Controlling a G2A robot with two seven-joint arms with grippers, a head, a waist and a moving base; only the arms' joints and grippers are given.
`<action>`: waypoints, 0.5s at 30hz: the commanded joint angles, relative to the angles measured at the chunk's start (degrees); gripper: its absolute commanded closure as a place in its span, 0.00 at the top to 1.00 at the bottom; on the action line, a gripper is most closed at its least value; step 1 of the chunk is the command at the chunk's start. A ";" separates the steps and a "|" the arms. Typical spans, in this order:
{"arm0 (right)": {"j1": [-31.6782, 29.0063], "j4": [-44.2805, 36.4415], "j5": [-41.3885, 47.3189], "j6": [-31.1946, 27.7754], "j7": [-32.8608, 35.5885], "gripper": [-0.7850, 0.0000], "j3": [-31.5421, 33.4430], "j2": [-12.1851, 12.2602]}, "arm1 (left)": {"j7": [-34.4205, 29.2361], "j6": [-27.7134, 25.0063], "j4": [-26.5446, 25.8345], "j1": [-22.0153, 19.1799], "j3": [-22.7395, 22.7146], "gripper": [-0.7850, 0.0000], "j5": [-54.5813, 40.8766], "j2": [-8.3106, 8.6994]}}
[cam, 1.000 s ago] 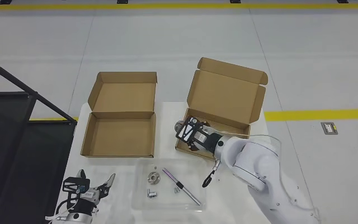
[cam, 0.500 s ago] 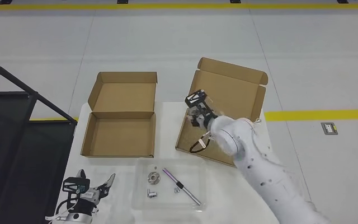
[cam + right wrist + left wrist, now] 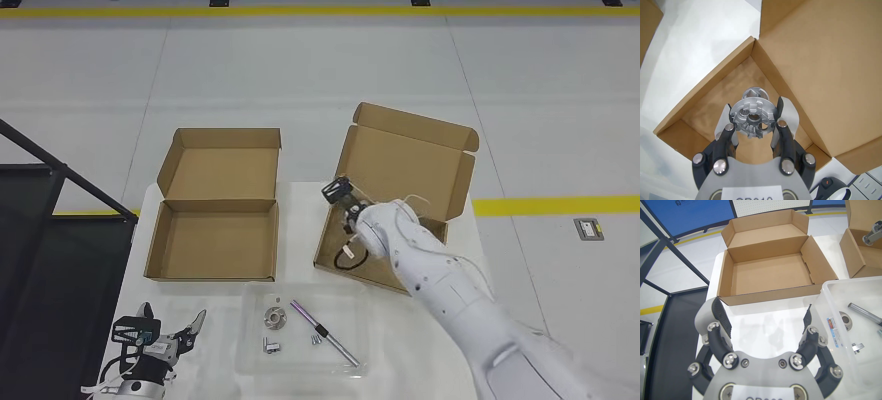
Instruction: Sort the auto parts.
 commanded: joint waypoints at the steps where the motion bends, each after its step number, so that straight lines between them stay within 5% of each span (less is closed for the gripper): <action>1: 0.78 2.53 -0.30 -0.21 0.02 0.00 -1.22 -1.18 | 0.00 0.00 0.00 0.00 0.00 1.00 0.00 0.00; 7: 2.60 9.96 0.38 -0.02 -1.85 0.00 -3.38 -4.80 | 0.00 0.00 0.00 0.00 0.00 1.00 0.00 0.00; 10: 3.40 13.54 1.35 -0.26 -3.54 0.13 -3.44 -6.15 | 0.00 0.00 0.00 0.00 0.00 1.00 0.00 0.00; 12: 3.90 15.71 1.44 0.10 -4.40 0.39 -3.55 -6.90 | 0.00 0.00 0.00 0.00 0.00 1.00 0.00 0.00; 15: 4.57 18.34 2.05 -0.12 -5.88 0.48 -3.34 -7.80 | 0.00 0.00 0.00 0.00 0.00 1.00 0.00 0.00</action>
